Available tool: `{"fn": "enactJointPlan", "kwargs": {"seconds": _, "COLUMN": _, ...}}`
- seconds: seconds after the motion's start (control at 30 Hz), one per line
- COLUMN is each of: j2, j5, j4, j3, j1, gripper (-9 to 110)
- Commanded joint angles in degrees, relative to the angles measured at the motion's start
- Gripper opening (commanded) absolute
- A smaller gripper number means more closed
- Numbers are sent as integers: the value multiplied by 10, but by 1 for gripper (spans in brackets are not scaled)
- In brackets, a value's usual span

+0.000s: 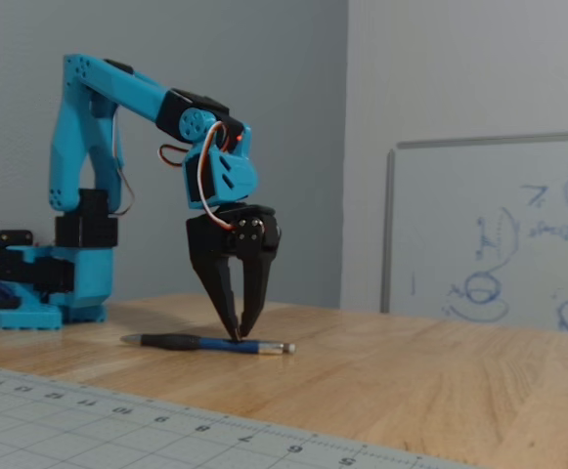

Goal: Touch the pen.

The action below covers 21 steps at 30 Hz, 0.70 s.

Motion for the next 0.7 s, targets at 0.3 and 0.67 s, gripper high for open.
{"fn": "enactJointPlan", "kwargs": {"seconds": 0.3, "j2": 6, "j5": -6, "j4": -7, "j3": -36, "j1": -2, "gripper": 1}}
{"fn": "enactJointPlan", "kwargs": {"seconds": 0.67, "j2": 70, "j5": -5, "j4": -7, "j3": -29, "j1": -8, "gripper": 1}}
